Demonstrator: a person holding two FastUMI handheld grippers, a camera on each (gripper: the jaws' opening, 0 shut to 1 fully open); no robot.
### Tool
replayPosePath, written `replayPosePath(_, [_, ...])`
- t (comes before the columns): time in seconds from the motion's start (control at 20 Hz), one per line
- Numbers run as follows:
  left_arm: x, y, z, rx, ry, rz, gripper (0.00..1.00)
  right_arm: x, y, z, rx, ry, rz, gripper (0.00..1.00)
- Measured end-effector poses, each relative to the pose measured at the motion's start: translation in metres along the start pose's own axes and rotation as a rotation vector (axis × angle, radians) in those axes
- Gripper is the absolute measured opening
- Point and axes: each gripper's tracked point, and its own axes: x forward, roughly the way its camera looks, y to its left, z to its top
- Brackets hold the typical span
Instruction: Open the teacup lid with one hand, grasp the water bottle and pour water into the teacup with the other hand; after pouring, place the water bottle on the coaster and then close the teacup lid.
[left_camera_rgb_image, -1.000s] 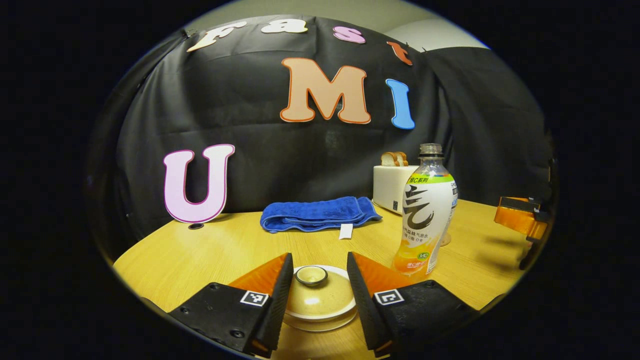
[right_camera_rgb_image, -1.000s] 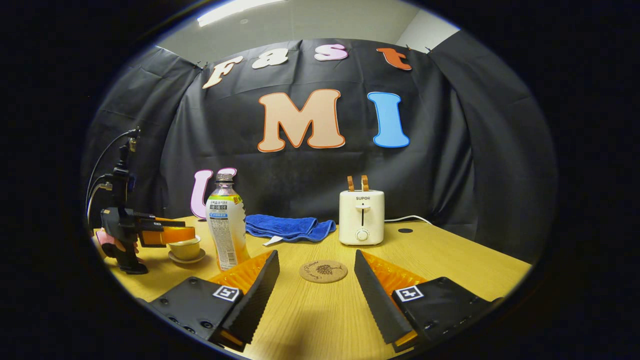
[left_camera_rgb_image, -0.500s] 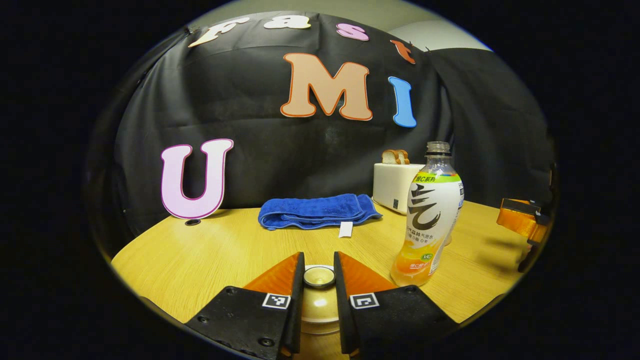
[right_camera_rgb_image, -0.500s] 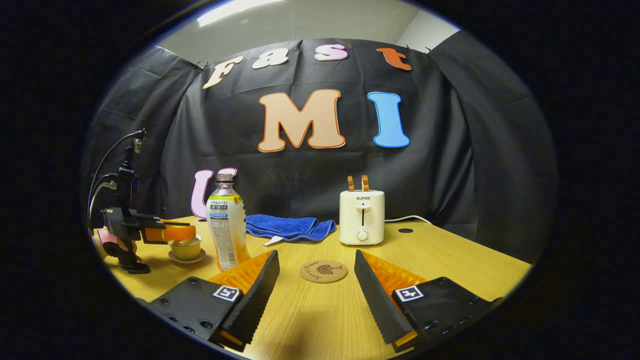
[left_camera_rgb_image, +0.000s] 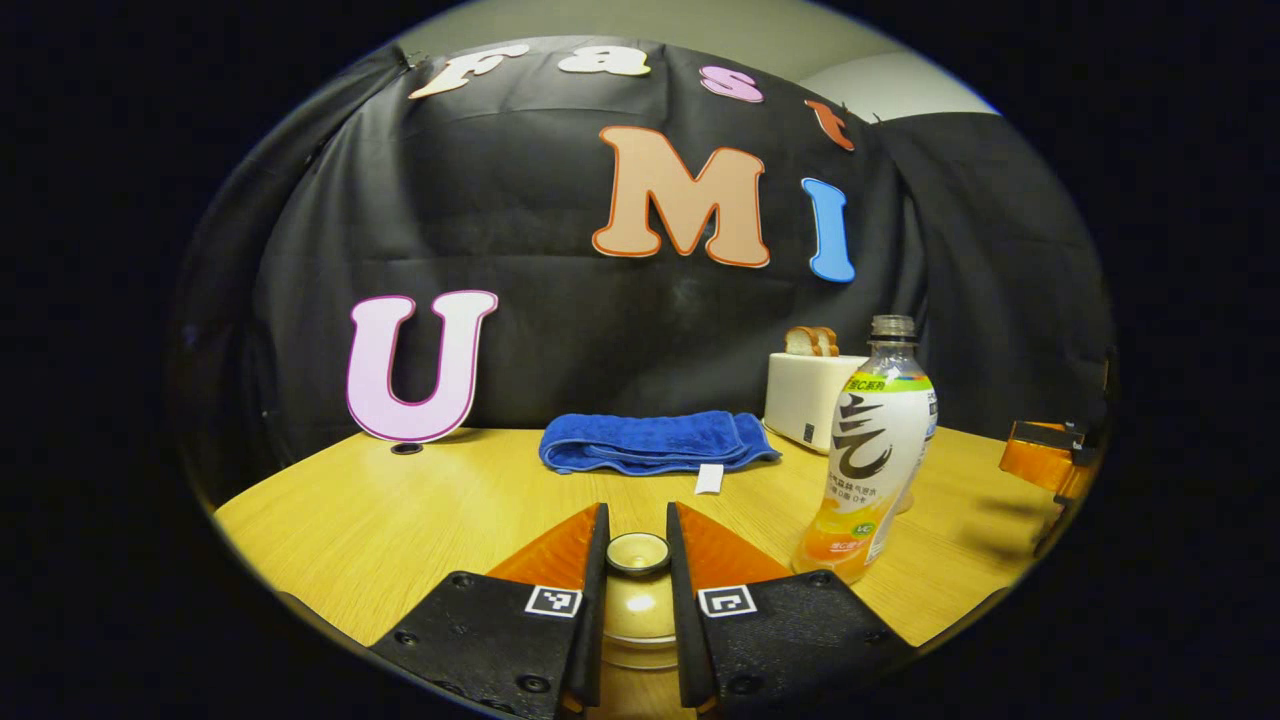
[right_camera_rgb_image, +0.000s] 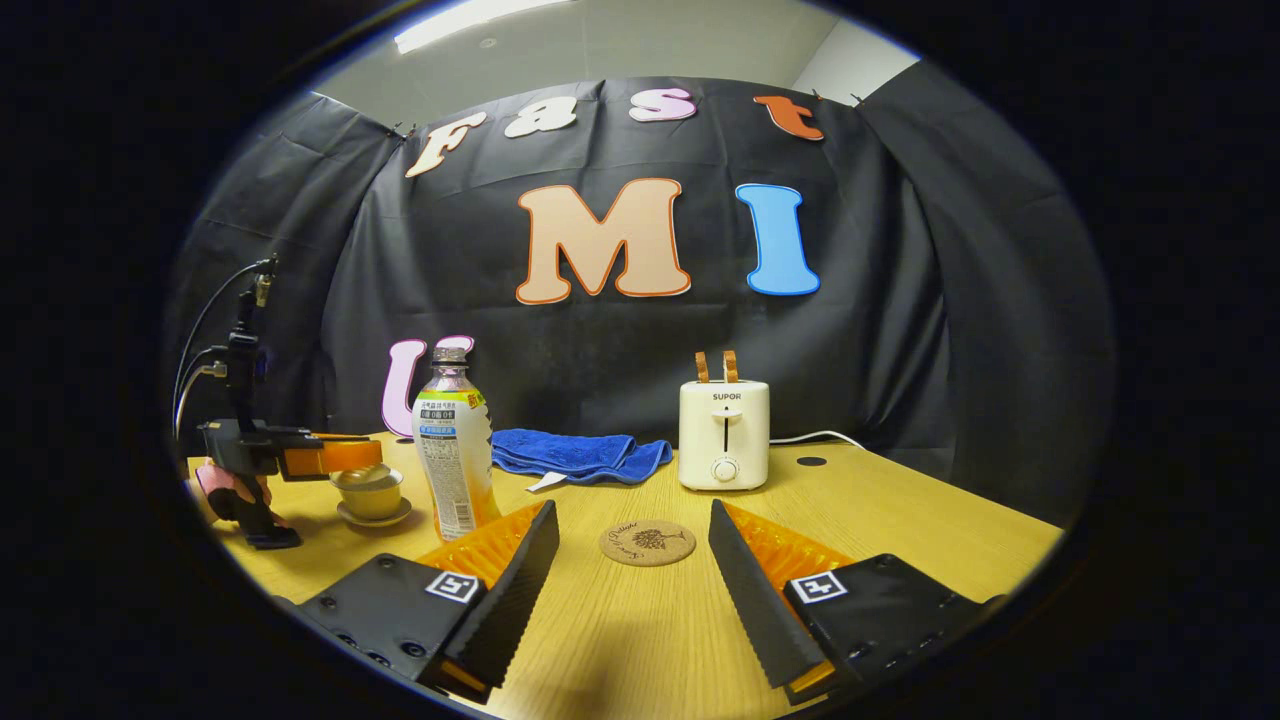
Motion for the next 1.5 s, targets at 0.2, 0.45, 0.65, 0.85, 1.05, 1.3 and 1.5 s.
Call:
replayPosePath(0.2, [-0.009,0.02,0.001,0.006,-0.01,0.077,0.28,0.0,0.004,-0.001,0.0,0.001,0.029,0.96])
replayPosePath(0.45, [-0.031,0.058,0.008,0.025,-0.053,0.193,0.28,0.002,0.035,-0.003,0.006,0.012,0.178,0.96])
replayPosePath(0.65, [-0.046,0.077,0.009,0.042,-0.061,0.26,0.28,0.009,0.059,-0.003,0.011,0.015,0.268,0.96])
replayPosePath(0.85, [-0.06,0.092,0.009,0.046,-0.066,0.32,0.27,0.021,0.092,-0.006,0.016,0.021,0.359,0.99])
replayPosePath(1.05, [-0.078,0.108,0.009,0.046,-0.066,0.371,0.27,0.036,0.12,-0.007,0.017,0.029,0.403,0.96])
replayPosePath(1.3, [-0.095,0.123,0.008,0.044,-0.067,0.413,0.27,0.056,0.146,-0.009,0.017,0.033,0.41,0.93])
replayPosePath(1.5, [-0.099,0.126,0.008,0.043,-0.07,0.418,0.27,0.074,0.154,-0.012,0.015,0.043,0.372,0.96])
